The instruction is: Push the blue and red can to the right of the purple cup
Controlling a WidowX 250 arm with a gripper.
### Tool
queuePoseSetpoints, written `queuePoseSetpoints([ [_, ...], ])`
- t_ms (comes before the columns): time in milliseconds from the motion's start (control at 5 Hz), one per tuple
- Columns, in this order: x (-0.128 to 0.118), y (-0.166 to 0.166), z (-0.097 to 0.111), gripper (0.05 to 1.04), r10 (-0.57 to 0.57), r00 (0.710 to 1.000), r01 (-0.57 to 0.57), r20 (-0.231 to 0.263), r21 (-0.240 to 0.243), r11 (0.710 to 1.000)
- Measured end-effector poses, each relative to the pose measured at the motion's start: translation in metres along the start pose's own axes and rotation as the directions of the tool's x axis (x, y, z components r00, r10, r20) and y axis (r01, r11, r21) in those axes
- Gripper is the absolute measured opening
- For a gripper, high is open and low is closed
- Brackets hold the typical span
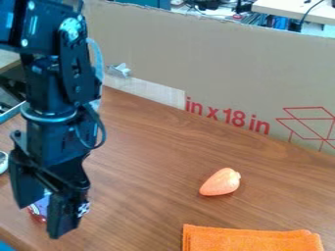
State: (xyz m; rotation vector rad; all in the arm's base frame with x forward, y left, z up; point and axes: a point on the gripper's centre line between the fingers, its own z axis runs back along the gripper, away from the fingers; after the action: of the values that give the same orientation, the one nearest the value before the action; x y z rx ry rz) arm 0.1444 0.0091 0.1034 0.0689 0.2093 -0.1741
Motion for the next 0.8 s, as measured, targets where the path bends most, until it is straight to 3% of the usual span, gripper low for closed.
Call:
queuePoseSetpoints([
  [200, -0.007, 0.022, -0.022, 0.996, 0.065, 0.992, -0.069, -0.105, -0.034, 0.997],
  [400, -0.018, 0.048, -0.037, 0.996, 0.141, 0.972, -0.150, -0.187, -0.031, 0.988],
  [600, -0.030, 0.067, -0.044, 0.996, 0.195, 0.949, -0.208, -0.249, -0.027, 0.978],
  [800, -0.032, 0.079, -0.052, 0.996, 0.196, 0.945, -0.212, -0.262, -0.031, 0.977],
])
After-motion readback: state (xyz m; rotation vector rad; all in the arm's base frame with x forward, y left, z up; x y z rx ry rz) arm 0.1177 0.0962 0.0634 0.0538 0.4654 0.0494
